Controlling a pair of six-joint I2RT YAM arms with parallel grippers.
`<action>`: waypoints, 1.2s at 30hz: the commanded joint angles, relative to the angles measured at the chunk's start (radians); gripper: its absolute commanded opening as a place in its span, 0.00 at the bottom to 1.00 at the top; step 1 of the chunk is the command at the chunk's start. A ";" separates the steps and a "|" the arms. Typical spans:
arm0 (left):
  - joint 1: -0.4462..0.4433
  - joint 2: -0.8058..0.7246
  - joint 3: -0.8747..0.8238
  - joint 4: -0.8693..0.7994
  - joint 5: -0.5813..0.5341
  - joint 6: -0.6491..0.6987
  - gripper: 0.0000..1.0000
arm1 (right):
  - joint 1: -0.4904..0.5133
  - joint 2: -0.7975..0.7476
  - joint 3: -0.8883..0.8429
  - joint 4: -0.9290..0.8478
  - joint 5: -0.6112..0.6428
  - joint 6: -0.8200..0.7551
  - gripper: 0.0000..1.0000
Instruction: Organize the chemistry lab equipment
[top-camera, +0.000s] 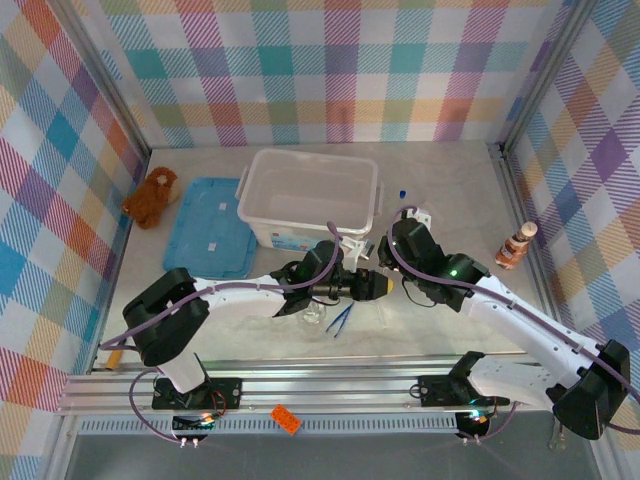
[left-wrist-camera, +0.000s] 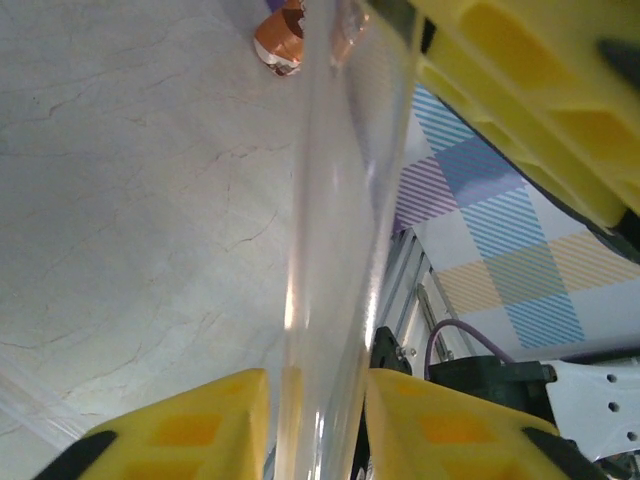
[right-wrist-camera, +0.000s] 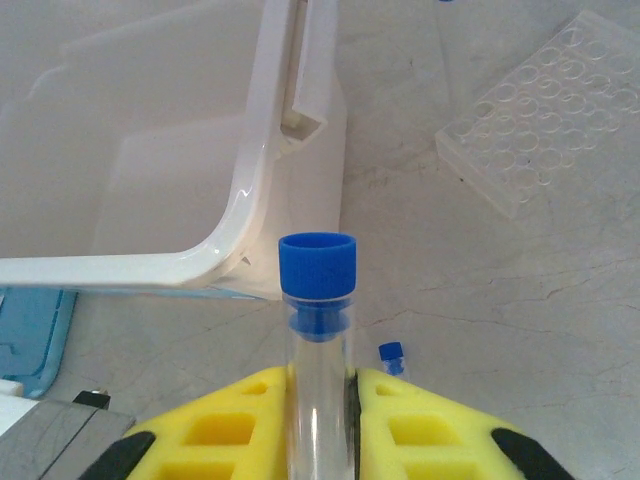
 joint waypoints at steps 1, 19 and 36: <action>0.001 -0.011 0.006 0.036 0.005 0.015 0.26 | 0.005 -0.022 -0.006 0.012 0.031 0.012 0.21; 0.002 -0.149 0.013 -0.282 -0.142 0.312 0.08 | -0.110 -0.071 0.133 -0.161 -0.127 -0.173 0.66; 0.001 -0.217 0.004 -0.444 -0.255 0.537 0.07 | -0.305 0.142 0.272 -0.276 -0.779 -0.353 0.64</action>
